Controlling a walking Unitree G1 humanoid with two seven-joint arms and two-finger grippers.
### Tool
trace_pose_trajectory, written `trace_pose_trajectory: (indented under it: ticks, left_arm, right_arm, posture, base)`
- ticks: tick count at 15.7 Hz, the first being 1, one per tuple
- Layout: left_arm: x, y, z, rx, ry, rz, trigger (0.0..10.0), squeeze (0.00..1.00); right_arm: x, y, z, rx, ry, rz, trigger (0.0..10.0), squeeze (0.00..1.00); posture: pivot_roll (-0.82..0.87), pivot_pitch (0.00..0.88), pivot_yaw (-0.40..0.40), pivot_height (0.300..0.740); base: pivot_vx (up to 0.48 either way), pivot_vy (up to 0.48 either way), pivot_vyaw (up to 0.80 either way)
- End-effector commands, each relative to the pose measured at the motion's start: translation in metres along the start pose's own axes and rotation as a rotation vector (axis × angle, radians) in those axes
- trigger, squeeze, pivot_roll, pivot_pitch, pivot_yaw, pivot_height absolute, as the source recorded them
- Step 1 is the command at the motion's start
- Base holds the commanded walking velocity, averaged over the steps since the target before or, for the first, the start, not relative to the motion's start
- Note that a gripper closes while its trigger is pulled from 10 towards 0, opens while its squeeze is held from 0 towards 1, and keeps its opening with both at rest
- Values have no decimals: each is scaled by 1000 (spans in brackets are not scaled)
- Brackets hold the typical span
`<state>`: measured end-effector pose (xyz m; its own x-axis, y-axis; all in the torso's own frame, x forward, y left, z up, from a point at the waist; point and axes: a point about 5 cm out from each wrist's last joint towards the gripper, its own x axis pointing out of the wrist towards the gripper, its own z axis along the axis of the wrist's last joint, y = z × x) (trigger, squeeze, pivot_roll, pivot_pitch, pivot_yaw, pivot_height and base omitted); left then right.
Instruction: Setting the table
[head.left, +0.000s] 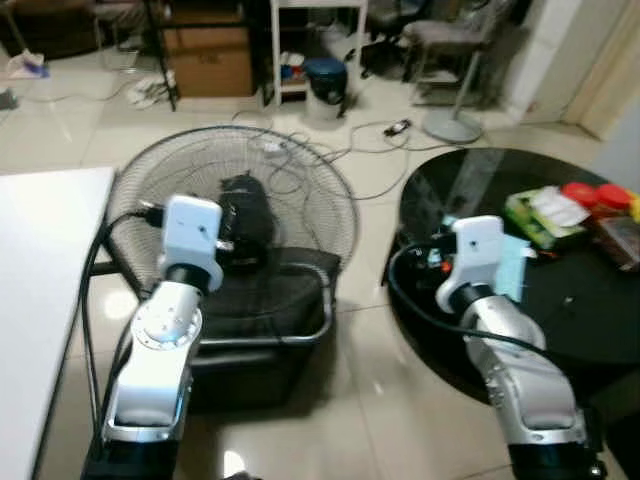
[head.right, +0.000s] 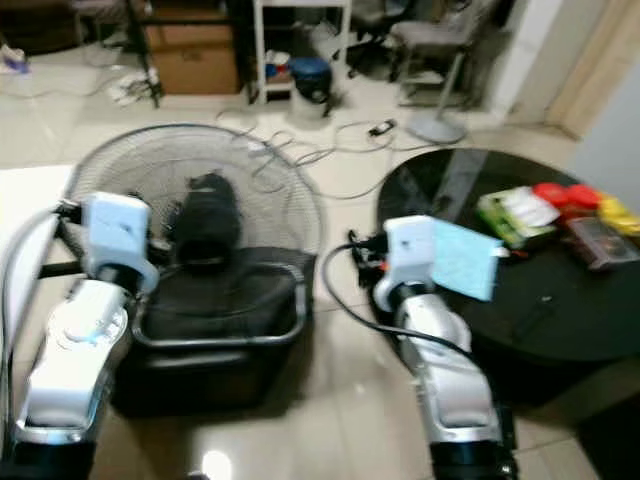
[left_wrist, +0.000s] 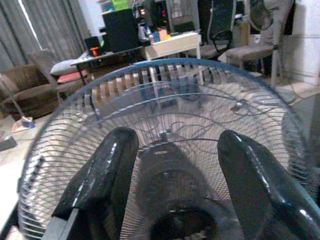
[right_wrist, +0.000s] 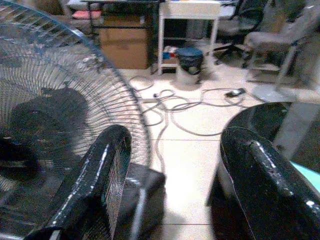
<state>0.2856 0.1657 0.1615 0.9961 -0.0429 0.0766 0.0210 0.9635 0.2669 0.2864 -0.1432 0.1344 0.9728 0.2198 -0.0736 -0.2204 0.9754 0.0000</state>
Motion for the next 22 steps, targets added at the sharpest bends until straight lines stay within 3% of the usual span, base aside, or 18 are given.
trace_pose_trajectory:
  ticks: [1,5,7,8,9,10,12,13,14,15,18,22]
  left_arm:
    - [0,3,-2,10,14,10,10000,0]
    - [0,-3,-7,44,65,10,10000,0]
    - [4,6,-4,-2,4,41,10000,0]
    - [4,11,-2,20,2,89,10000,0]
    - [7,28,-5,95,125,291,10000,0]
    - [15,26,-1,16,163,238,10000,0]
    - [27,25,0,-56,212,243,10000,0]
    - [29,26,2,-73,222,250,10000,0]
    - [28,24,2,-22,286,213,10000,0]
    - [27,15,5,-213,247,68,10000,0]
    - [15,5,11,-214,188,75,10000,0]
    - [16,7,17,-98,85,84,10000,12]
  right_arm:
    - [1,2,3,-2,-9,10,10000,0]
    - [6,8,3,-27,-3,68,10000,0]
    - [7,2,5,-11,-7,21,10000,0]
    - [8,0,6,7,-9,6,10000,0]
    - [10,-5,8,64,-12,-26,10000,0]
    - [16,-9,11,76,-14,-57,10000,0]
    - [26,-10,18,119,-15,-80,10000,0]
    - [27,-9,19,124,-15,-83,10000,0]
    - [29,-9,19,131,-9,-86,10000,0]
    - [29,-9,19,131,-6,-84,10000,0]
    - [23,-12,16,119,6,-76,10000,0]
    - [18,-15,11,58,10,-97,10000,0]
  posture:
    - [-21,0,-24,740]
    - [1,0,-35,740]
    - [2,0,-36,740]
    - [2,0,-36,740]
    - [6,0,-40,740]
    - [9,0,-40,740]
    - [22,0,-38,740]
    - [26,0,-40,740]
    - [29,0,-43,740]
    - [29,0,-44,740]
    - [16,0,-51,740]
    - [-14,0,-22,740]
  base:
    - [0,-480,0]
    - [0,-120,600]
    - [0,0,800]
    - [0,0,800]
    - [0,0,800]
    - [0,0,800]
    - [0,0,800]
    - [0,0,800]
    - [0,0,800]
    - [0,0,800]
    - [0,0,800]
    - [0,0,800]
